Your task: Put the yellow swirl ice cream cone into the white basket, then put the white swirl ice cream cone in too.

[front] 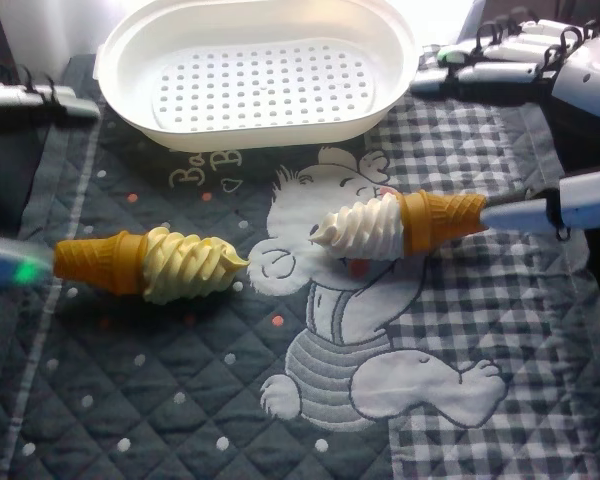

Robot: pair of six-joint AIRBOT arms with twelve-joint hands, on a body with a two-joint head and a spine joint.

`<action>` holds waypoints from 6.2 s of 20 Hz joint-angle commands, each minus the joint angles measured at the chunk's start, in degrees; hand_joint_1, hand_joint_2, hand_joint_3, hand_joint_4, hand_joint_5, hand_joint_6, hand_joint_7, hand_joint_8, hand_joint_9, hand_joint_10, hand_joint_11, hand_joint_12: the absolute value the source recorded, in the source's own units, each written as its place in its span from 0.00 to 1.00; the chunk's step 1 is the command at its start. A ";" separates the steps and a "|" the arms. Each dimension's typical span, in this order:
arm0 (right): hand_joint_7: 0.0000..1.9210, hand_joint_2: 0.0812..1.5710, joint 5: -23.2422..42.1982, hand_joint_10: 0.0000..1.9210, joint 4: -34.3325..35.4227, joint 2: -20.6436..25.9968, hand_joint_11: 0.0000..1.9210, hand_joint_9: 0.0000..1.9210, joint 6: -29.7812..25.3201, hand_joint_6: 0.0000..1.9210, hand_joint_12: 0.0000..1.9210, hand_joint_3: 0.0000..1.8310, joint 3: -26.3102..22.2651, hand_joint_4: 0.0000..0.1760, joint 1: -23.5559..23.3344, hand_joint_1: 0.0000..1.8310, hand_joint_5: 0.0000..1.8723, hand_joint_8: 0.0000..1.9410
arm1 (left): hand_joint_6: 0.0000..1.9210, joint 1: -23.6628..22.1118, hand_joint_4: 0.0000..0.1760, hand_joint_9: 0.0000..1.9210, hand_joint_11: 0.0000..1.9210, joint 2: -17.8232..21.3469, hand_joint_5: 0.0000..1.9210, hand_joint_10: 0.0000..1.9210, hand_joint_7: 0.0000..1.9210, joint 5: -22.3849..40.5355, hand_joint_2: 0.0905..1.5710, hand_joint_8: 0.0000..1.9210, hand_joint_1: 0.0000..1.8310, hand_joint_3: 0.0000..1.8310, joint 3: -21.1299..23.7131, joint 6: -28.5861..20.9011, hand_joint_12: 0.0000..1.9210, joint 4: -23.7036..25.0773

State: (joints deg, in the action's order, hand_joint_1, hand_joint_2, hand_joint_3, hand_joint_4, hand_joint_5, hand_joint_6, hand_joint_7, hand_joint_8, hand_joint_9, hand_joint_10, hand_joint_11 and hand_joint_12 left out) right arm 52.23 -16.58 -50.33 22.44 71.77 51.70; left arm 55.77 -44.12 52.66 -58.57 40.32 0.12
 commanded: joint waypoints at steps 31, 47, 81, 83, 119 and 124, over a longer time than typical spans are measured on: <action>0.12 0.63 5.85 0.00 1.77 0.07 0.03 0.15 -0.51 0.00 0.47 0.00 0.53 0.91 -0.53 0.50 0.19 0.00 | 0.00 -19.64 0.40 0.10 0.09 -16.84 0.25 0.68 0.29 -28.15 0.49 0.02 0.40 0.00 -7.96 -9.41 0.94 37.05; 0.12 0.64 5.84 0.00 1.38 -0.05 0.00 0.14 -1.10 0.00 0.52 0.00 0.55 0.88 -0.52 0.49 0.18 0.00 | 0.92 -23.50 0.00 0.45 0.53 -15.63 0.36 1.00 0.32 -30.95 0.74 0.99 0.88 0.00 -9.33 -0.29 1.00 30.58; 0.11 0.64 6.55 0.00 -1.19 -4.96 0.00 0.12 -5.55 0.00 0.42 0.00 4.42 1.00 -0.60 0.44 0.14 0.00 | 0.00 -38.45 0.65 0.21 0.12 -37.10 0.18 0.00 0.19 -41.82 0.57 0.00 0.43 0.00 -39.88 6.70 0.37 12.45; 0.11 0.62 7.90 0.00 -1.18 -4.96 0.00 0.13 -7.08 0.00 0.44 0.00 4.38 0.94 -0.60 0.46 0.15 0.00 | 0.00 -37.36 0.72 0.18 0.07 -33.63 0.16 0.00 0.17 -38.40 0.54 0.00 0.47 0.00 -35.16 6.68 0.36 13.41; 0.27 0.59 -6.35 0.85 -8.62 -18.07 0.34 0.34 -7.83 0.01 0.96 0.00 11.27 0.00 -4.41 0.79 0.42 0.60 | 0.00 0.10 0.02 0.14 0.00 -2.95 0.19 0.00 0.16 22.77 0.52 0.00 0.48 0.00 2.89 2.56 0.42 -7.04; 0.70 0.65 -6.91 0.60 -8.66 -17.86 0.50 0.56 -8.07 0.39 0.69 0.00 11.94 0.00 -4.41 0.77 0.55 0.07 | 0.00 1.16 0.00 0.15 0.00 -2.86 0.21 0.00 0.16 23.84 0.52 0.00 0.49 0.00 2.90 1.71 0.45 -7.45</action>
State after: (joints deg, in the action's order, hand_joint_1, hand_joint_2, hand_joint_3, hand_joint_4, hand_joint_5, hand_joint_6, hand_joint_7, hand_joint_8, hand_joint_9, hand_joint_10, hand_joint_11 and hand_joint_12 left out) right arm 44.27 -25.41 -67.59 13.45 83.33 47.20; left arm 57.45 -46.98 68.97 -55.68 42.48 -6.72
